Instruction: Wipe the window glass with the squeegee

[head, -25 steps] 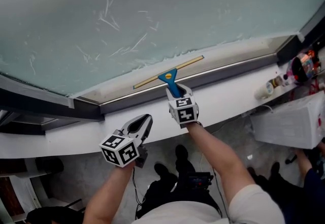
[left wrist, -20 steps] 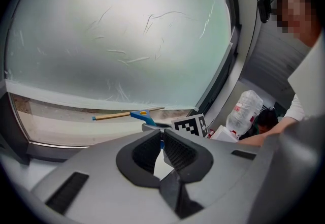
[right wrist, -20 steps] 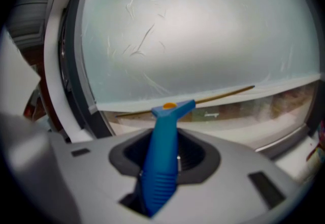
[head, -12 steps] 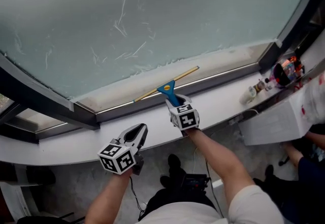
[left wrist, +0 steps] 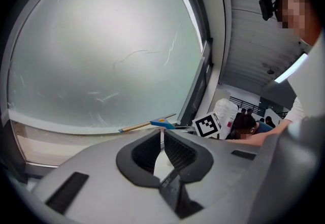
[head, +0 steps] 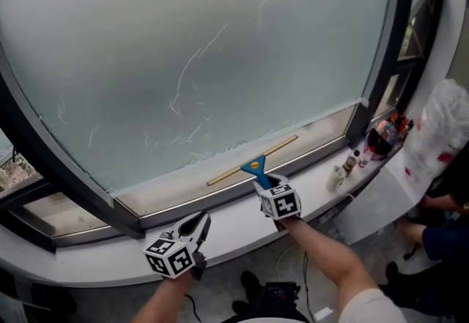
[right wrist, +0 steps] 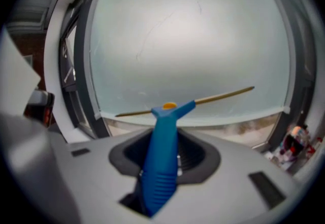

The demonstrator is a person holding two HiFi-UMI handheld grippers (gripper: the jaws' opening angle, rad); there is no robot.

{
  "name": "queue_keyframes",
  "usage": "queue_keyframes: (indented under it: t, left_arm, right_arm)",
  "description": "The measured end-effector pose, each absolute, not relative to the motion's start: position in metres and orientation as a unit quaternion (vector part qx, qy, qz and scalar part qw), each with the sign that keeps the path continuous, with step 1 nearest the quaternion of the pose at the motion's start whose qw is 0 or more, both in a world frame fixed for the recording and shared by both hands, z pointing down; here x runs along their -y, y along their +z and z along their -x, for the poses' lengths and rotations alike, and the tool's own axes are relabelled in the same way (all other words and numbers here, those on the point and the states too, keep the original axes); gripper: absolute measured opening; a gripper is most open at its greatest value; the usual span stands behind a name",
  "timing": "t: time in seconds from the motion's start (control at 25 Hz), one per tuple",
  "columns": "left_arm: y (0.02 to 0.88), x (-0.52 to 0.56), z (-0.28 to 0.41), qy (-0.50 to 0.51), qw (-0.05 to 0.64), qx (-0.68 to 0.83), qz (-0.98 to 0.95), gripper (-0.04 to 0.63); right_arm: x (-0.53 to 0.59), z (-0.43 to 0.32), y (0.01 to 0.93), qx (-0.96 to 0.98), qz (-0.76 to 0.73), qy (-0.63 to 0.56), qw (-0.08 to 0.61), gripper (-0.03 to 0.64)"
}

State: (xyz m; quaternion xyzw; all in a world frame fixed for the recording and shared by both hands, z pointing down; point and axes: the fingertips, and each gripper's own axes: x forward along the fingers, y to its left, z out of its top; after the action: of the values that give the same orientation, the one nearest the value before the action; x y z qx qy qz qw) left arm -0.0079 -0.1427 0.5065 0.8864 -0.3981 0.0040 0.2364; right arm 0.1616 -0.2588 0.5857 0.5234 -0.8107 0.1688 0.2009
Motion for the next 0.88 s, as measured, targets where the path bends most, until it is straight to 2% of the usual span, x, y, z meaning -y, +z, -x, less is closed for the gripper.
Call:
queue_keyframes:
  t: [0.52, 0.88]
  left_arm:
    - [0.409, 0.153, -0.005, -0.035, 0.151, 0.396, -0.905, 0.046]
    - [0.352, 0.219, -0.067, -0.061, 0.11, 0.405, -0.906, 0.046]
  right_arm:
    - [0.277, -0.223, 0.439, 0.817, -0.548, 0.133, 0.118, 0.147]
    - [0.349, -0.278, 0.337, 0.831, -0.546, 0.056, 0.093, 0.147]
